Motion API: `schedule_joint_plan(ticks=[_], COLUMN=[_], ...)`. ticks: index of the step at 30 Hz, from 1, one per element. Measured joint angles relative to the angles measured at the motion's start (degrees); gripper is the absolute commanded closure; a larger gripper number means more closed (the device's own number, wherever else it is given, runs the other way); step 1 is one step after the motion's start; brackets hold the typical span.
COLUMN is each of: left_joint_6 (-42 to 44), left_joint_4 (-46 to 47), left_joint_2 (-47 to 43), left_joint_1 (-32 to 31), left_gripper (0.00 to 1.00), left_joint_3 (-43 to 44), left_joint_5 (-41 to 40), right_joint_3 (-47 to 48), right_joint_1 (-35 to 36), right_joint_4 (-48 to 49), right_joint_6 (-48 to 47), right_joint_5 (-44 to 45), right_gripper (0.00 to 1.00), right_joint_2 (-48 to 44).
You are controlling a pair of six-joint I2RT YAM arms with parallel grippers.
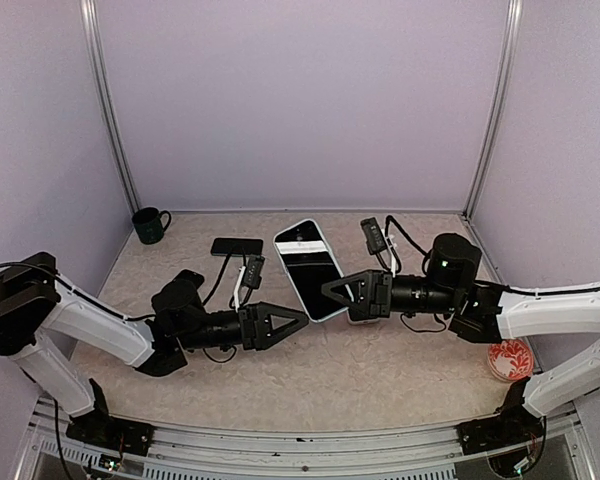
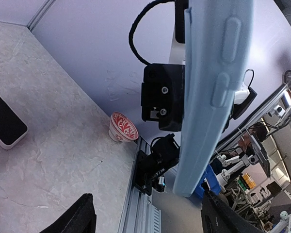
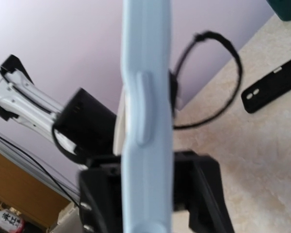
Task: Put the phone into the phone case
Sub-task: Pass from the left arm to the right
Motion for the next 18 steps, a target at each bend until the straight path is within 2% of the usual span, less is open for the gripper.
schedule_joint_plan(ticks=[2, 7, 12, 18], left_joint_6=[-0.96, -2.45, -3.45, -4.85], left_joint_4=[1.38, 4.09, 5.88, 7.08], left_joint_2=[1.79, 4.42, 4.63, 6.62], left_joint_1=[-0.07, -0.68, -0.85, -0.98], left_gripper=[0.36, 0.41, 0.55, 0.62], left_joint_3=[0.81, 3.13, 3.52, 5.22], left_joint_5=[0.92, 2.51, 3.43, 3.89], right_joint_3=[-0.04, -0.81, -1.38, -1.73], right_joint_1=[0.0, 0.0, 0.0, 0.0], right_joint_4=[0.79, 1.44, 1.36, 1.16], right_joint_6=[0.33, 0.28, -0.42, -1.97], right_joint_5=[0.07, 0.7, 1.84, 3.13], right_gripper=[1.0, 1.0, 1.0, 1.0], right_joint_2=[0.0, 0.0, 0.11, 0.17])
